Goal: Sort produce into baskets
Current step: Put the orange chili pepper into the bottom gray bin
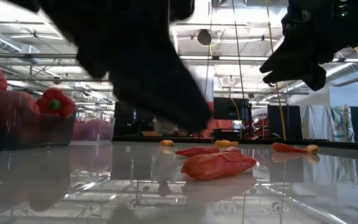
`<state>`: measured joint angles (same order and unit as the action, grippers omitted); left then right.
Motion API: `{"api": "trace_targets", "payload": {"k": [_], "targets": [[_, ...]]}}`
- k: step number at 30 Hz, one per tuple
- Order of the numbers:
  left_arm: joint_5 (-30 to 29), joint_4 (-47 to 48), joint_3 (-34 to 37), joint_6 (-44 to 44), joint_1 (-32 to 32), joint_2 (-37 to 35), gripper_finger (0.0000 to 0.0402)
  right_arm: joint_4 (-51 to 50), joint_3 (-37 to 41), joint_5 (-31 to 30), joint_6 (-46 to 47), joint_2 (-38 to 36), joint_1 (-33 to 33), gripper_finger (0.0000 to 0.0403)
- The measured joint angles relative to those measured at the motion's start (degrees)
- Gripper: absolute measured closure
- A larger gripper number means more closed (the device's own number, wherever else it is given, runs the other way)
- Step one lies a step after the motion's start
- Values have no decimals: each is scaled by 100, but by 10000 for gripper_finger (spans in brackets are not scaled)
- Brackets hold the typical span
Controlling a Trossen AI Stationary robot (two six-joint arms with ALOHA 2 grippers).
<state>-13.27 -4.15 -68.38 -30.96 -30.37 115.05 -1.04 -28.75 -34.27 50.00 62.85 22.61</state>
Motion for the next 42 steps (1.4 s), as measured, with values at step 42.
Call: {"api": "trace_targets", "payload": {"k": [42], "targets": [[-348,668,28,583,924,118,265,652,4,165,-1066,-4,-616,273]]}}
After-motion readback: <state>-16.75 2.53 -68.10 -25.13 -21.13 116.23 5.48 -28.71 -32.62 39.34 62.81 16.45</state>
